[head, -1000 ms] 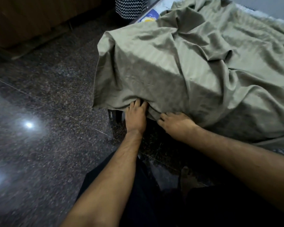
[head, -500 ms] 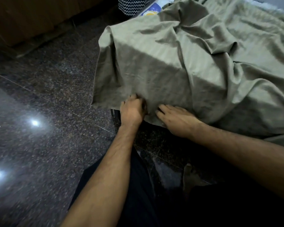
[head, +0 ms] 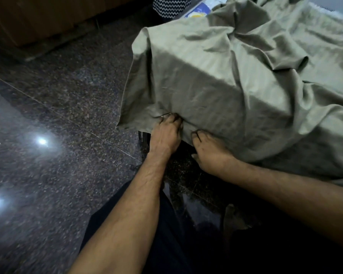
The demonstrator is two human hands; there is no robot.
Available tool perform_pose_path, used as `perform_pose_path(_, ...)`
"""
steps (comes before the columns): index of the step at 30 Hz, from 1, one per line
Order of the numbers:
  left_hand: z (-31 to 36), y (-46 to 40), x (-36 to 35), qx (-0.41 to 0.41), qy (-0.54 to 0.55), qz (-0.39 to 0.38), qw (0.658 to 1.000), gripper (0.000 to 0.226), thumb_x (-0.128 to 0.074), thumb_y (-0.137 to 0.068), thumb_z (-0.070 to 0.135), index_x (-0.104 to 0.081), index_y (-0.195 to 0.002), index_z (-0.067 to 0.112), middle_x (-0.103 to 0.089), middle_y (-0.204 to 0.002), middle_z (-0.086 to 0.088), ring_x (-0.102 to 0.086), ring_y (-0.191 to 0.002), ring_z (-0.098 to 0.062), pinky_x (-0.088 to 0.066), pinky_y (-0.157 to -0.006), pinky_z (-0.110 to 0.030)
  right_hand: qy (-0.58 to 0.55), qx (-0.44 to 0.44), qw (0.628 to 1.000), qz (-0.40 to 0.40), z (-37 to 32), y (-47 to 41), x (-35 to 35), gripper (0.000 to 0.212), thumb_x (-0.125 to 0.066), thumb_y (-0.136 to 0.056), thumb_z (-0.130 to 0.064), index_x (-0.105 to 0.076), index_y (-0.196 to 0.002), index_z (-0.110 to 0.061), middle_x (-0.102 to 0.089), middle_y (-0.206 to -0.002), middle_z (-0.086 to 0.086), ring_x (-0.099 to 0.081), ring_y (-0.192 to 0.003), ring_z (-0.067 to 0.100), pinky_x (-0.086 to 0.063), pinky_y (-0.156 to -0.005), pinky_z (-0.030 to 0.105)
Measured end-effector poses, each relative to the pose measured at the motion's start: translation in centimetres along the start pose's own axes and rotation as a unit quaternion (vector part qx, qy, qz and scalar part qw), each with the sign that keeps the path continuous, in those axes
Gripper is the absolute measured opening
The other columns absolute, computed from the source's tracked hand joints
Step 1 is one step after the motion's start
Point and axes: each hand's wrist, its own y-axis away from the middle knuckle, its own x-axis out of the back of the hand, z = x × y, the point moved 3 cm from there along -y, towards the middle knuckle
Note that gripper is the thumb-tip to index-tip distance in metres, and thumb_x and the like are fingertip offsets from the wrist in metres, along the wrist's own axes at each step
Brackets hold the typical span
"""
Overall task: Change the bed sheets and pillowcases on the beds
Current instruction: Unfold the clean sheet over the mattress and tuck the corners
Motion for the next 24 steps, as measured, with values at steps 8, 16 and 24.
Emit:
perform_pose_path(8, -0.7, -1.4, -0.9, -0.068, -0.073, -0.126, 0.987, 0.058, -0.019, -0.106, 0.044, -0.041, -0.152, 0.016, -0.039, -0.16, -0.004, -0.027, -0.15, -0.023, -0.01, -0.125, -0.038, -0.183, -0.131, 0.974, -0.035, 3.0, -4.4, -1.6, 0.066, -0.042, -0.102, -0.051, -0.029, -0.155, -0.013, -0.029, -0.162, 0.013, -0.028, -0.148, 0.029, -0.025, -0.121, 0.038)
perform_pose_path(16, -2.3, -4.7, -2.2, -0.084, -0.128, -0.065, 0.986, 0.048, -0.031, -0.102, 0.035, -0.071, -0.094, 0.01, -0.072, -0.092, -0.02, -0.067, -0.087, -0.039, -0.05, -0.083, -0.045, -0.164, -0.158, 0.959, 0.168, 4.5, -5.4, -3.5, 0.046, -0.035, -0.101, -0.053, -0.065, -0.125, -0.027, -0.072, -0.117, 0.006, -0.069, -0.102, 0.032, -0.055, -0.085, 0.04)
perform_pose_path(24, -2.3, -9.5, 0.1, -0.117, -0.242, -0.276, 0.923, 0.063, -0.021, -0.105, 0.041, -0.046, -0.146, 0.0, -0.044, -0.152, -0.022, -0.041, -0.14, -0.037, -0.03, -0.114, -0.036, -0.111, -0.055, 0.957, 0.263, 5.1, -5.1, -4.2, 0.042, -0.041, -0.104, -0.039, -0.067, -0.125, -0.014, -0.071, -0.12, 0.011, -0.066, -0.109, 0.027, -0.051, -0.096, 0.034)
